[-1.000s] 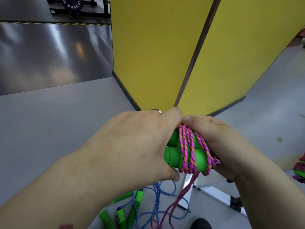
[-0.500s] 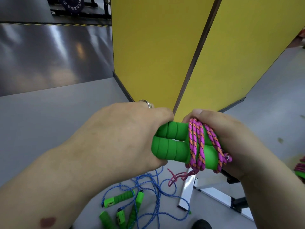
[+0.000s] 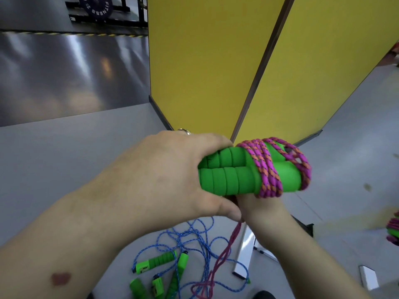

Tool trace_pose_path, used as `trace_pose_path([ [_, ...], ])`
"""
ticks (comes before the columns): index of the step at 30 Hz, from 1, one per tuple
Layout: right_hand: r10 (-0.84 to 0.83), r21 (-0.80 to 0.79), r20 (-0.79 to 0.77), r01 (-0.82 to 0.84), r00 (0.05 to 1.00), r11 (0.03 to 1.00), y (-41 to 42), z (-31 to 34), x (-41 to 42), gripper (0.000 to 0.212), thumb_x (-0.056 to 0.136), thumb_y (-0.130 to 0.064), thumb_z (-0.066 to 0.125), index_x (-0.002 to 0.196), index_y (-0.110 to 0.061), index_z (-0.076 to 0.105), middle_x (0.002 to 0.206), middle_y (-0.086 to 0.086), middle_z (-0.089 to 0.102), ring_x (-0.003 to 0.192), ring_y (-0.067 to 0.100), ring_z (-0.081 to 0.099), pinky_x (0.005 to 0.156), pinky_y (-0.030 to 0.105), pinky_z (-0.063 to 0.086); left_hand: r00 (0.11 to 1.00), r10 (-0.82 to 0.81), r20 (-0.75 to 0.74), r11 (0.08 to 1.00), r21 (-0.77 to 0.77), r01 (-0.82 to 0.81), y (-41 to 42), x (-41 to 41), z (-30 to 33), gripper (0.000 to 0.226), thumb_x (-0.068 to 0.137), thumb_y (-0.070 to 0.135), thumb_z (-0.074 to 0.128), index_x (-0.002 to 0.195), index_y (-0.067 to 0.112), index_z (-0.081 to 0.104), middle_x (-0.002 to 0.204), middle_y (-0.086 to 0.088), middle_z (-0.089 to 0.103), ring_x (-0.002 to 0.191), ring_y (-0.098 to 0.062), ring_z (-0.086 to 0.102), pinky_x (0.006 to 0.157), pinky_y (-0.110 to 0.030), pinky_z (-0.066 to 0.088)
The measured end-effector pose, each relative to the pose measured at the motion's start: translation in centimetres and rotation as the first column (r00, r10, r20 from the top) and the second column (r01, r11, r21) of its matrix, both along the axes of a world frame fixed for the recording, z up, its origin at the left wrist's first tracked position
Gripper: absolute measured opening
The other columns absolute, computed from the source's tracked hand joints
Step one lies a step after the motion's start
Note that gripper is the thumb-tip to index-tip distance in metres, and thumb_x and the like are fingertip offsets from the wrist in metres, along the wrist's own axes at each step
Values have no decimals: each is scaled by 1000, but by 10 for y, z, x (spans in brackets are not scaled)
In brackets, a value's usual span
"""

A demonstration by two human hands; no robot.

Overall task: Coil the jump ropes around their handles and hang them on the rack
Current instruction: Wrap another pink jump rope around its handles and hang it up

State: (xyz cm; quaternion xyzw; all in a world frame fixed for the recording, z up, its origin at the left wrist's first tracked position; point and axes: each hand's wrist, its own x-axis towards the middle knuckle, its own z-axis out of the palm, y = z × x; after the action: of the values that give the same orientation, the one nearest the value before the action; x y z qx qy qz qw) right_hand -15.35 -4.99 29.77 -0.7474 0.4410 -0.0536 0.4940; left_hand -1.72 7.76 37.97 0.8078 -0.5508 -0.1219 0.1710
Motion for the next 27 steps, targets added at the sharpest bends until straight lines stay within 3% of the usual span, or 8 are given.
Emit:
trace_pose_path([
  [2, -8, -13, 127, 9, 992, 1000, 6, 1, 4, 42, 96, -22, 53, 55, -23, 49, 42, -9, 41, 44, 11, 37, 51, 32, 35, 999, 46, 26, 999, -27, -45, -2, 9, -13, 101, 44, 93, 61, 137, 70, 30, 110, 20, 58, 108, -5, 55, 87, -31, 51],
  [4, 93, -53, 169, -85, 981, 995, 8, 9, 4, 35, 99, -36, 47, 67, -24, 59, 55, -7, 39, 53, 18, 34, 54, 38, 32, 987, 118, 112, 992, -55, -113, -6, 16, -18, 101, 50, 90, 63, 142, 66, 29, 111, 16, 57, 110, -9, 56, 84, -31, 49],
  [6, 214, -139, 108, -199, 971, 970, 5, 20, -2, 29, 100, -47, 45, 85, -31, 64, 63, -6, 43, 58, 15, 41, 57, 37, 38, 975, 175, 134, 984, -51, -169, -7, 21, -23, 95, 56, 84, 70, 141, 64, 31, 109, 13, 56, 106, -13, 57, 79, -29, 46],
  [9, 360, -241, -21, -354, 933, 904, 6, 39, -10, 24, 98, -51, 44, 92, -40, 64, 62, -13, 48, 55, 3, 48, 55, 18, 42, 958, 227, 176, 973, -68, -218, -8, 24, -26, 89, 59, 79, 74, 137, 62, 35, 105, 11, 55, 101, -17, 58, 75, -32, 48],
  [12, 445, -340, -78, -444, 892, 829, 10, 58, -14, 24, 97, -49, 45, 92, -36, 64, 61, -12, 48, 54, 4, 45, 53, 22, 40, 952, 225, 208, 974, -48, -220, -10, 26, -32, 86, 61, 75, 77, 136, 62, 38, 101, 11, 51, 97, -19, 58, 69, -31, 44],
  [17, 457, -467, -1, -405, 889, 786, 5, 80, -24, 21, 89, -46, 59, 85, -27, 69, 53, -13, 48, 49, 5, 45, 46, 15, 35, 964, 129, 232, 990, 25, -138, -12, 29, -37, 82, 58, 71, 80, 130, 61, 42, 95, 12, 51, 93, -18, 59, 75, -36, 55],
  [20, 437, -493, 147, -317, 887, 810, 2, 82, -23, 12, 77, -41, 74, 77, -29, 73, 56, -10, 61, 48, 6, 50, 44, 12, 35, 966, 5, 260, 994, 107, -34, -12, 24, -35, 85, 59, 71, 80, 133, 62, 39, 100, 13, 53, 100, -17, 58, 80, -39, 55],
  [27, 350, -370, 423, -193, 836, 909, -12, 56, -10, 17, 62, -33, 85, 74, -22, 77, 67, 4, 70, 61, 12, 62, 54, 28, 52, 936, -172, 307, 981, 140, 135, -10, 16, -24, 76, 67, 68, 79, 132, 57, 41, 106, 15, 53, 104, -14, 54, 83, -36, 52],
])
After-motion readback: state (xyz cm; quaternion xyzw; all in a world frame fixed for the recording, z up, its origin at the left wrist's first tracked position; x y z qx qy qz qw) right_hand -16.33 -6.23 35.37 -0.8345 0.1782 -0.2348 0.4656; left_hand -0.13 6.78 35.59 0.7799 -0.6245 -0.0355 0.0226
